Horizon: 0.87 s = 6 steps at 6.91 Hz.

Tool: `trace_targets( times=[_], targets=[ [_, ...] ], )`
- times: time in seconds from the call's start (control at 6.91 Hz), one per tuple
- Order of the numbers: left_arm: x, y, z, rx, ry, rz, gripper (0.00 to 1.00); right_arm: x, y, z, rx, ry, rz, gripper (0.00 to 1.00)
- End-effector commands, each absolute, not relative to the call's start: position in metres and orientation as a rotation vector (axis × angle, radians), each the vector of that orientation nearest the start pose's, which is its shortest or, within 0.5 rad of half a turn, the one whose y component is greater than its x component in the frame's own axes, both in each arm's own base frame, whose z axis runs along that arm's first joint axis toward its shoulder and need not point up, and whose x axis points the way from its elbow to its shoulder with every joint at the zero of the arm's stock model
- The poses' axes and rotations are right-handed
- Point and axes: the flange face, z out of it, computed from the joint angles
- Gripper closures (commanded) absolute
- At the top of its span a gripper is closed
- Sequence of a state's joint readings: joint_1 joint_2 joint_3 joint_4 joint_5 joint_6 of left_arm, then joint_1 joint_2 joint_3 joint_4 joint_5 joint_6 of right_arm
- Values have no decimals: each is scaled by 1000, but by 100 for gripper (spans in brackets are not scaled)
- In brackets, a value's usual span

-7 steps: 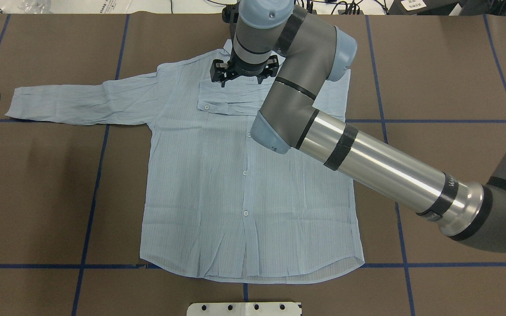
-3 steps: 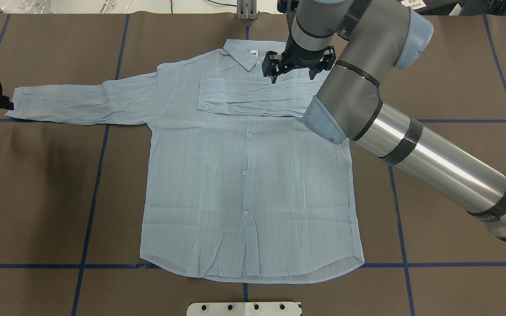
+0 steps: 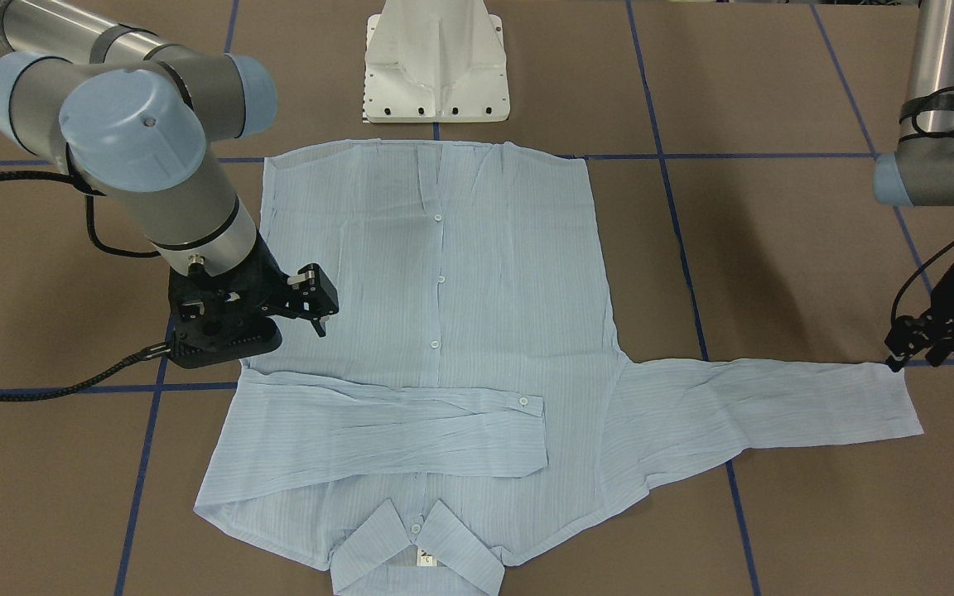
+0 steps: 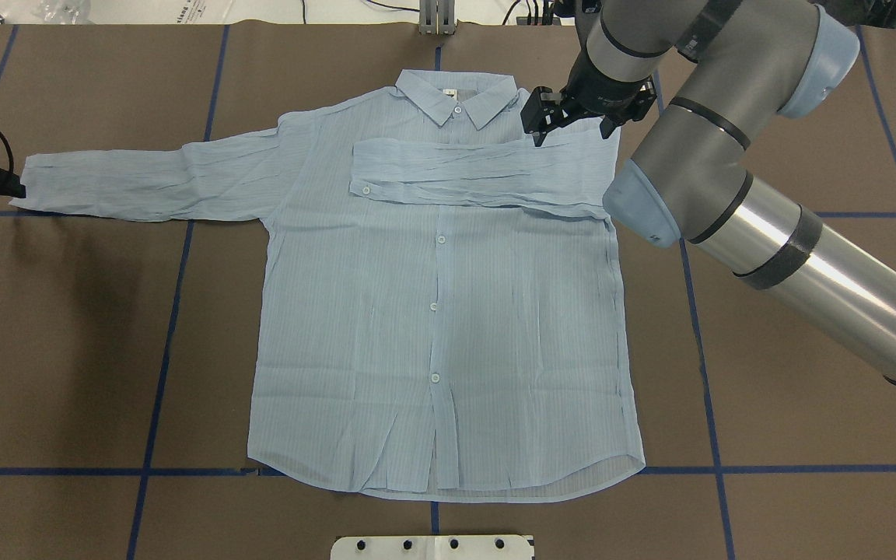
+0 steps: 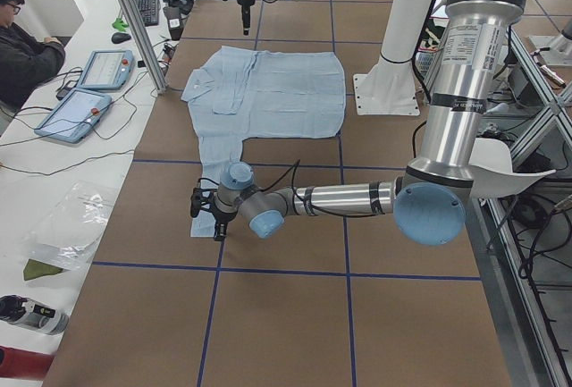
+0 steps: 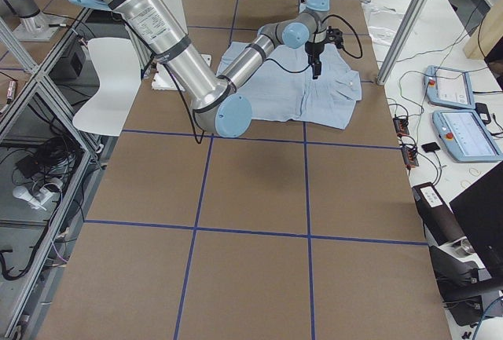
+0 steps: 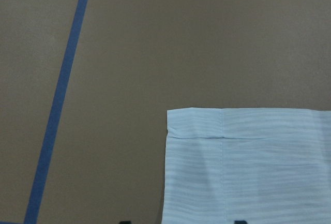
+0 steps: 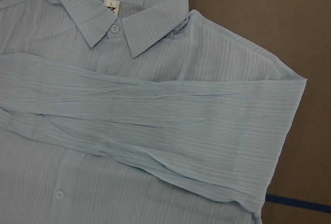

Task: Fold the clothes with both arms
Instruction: 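Release the sleeve and raise the right gripper while the left grasps the other cuff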

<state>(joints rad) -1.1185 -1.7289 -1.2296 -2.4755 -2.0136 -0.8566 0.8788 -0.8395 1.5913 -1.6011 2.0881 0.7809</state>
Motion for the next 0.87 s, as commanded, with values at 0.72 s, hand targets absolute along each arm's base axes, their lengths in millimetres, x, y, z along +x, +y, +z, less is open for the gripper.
trace_targets(
  times=[0.72],
  targets=[
    [199,-566,664,292,738,-239,45,-381,-594,211,192,-840,-107,0]
  ],
)
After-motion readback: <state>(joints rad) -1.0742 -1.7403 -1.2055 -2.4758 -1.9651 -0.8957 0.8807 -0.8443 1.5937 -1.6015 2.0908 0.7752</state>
